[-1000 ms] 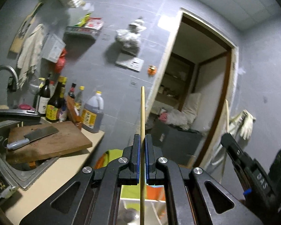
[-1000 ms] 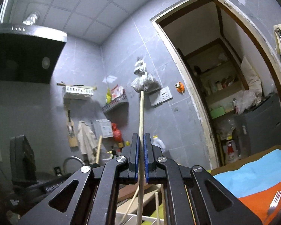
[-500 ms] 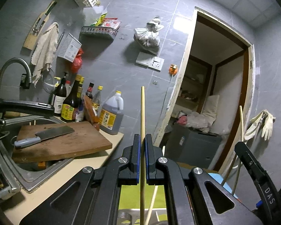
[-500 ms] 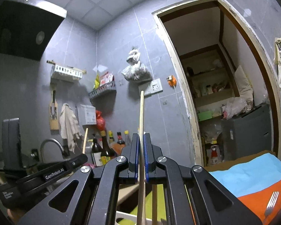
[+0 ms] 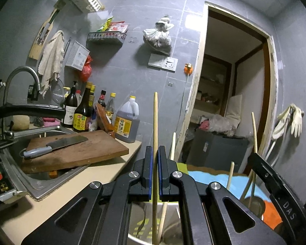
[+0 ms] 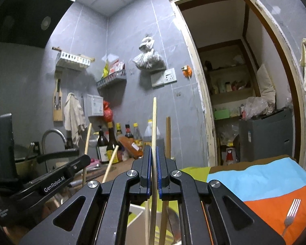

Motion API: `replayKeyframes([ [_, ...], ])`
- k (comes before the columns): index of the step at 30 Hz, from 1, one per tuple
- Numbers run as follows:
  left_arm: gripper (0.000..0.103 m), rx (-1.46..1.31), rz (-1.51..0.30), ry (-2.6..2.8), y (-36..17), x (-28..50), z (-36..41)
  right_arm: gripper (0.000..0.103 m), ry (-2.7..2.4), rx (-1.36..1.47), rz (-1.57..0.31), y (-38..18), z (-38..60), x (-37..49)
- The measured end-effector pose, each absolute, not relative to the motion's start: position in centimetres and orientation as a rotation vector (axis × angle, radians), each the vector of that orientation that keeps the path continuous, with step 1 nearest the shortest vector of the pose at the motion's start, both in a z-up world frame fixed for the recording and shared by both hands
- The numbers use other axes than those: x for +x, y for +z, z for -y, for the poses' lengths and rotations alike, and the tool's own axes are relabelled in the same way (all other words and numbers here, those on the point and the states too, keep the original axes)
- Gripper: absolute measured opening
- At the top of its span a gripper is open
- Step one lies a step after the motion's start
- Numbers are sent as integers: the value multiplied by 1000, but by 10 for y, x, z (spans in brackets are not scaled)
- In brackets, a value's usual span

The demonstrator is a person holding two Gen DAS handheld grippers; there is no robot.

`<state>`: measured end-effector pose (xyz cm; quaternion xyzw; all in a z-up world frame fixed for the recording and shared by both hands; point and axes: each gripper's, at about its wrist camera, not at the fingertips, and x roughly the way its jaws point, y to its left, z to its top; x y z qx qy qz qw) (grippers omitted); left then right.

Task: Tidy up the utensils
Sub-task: 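Open the right tool to release its chopstick while the left tool releases its own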

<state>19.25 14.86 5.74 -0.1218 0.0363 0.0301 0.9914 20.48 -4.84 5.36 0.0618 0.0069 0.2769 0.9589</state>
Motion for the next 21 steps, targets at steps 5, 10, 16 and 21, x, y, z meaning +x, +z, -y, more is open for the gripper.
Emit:
replayKeyframes([
  [5,3,-228,-131,33,53,194,-143,4,577,103,-45,50,52,202],
  [10,3,-222,-186,-4,49,194,-140,7,583,87,-61,49,54,197],
  [16,6,-235,-214,-41,54,186,-139,22,590,100,-48,57,66,189],
  [21,26,-242,-198,-62,67,174,-132,31,568,87,-32,68,80,181],
])
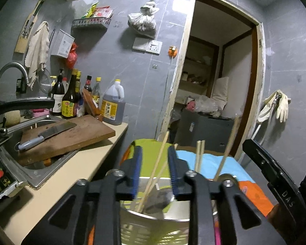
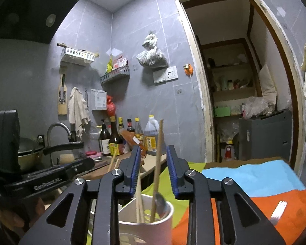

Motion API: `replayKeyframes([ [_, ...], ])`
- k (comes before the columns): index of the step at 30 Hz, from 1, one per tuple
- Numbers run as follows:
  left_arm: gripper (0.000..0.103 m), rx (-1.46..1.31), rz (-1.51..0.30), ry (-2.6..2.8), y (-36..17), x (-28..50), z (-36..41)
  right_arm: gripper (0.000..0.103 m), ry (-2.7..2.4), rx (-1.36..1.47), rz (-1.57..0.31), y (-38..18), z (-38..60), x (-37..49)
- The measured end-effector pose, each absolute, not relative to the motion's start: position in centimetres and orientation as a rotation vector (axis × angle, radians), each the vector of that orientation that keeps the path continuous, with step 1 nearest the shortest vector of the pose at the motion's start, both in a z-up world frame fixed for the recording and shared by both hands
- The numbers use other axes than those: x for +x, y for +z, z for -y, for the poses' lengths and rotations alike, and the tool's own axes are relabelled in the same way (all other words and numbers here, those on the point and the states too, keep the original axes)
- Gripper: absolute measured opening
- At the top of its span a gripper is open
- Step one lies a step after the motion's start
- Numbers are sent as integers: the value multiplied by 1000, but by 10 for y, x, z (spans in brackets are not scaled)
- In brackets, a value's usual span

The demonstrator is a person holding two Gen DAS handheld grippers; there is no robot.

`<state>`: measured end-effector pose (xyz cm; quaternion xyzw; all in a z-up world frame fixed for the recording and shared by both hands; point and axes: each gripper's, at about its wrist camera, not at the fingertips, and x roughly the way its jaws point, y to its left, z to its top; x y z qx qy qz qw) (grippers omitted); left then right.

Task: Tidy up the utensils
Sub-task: 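Open the right tool to release its chopstick while the left tool releases its own, then move the left tool over the wooden chopstick while the right tool approaches the silver fork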

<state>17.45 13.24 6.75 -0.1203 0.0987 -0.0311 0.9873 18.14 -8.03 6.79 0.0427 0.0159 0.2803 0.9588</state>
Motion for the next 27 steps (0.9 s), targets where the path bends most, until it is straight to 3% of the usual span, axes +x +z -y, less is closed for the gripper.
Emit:
replayKeyframes([
  [4,32,-232,-189,-76,78,167,-122,46,545,79,-18,78,100,173],
  [18,80,-219,-202,-142,87,148,-72,91,441,41,14,94,168,142],
  [21,84,-212,-221,-166,84,145,-62,101,418,46,17,94,182,137],
  [27,85,-186,-270,-202,72,141,-43,103,369,24,-17,85,206,132],
])
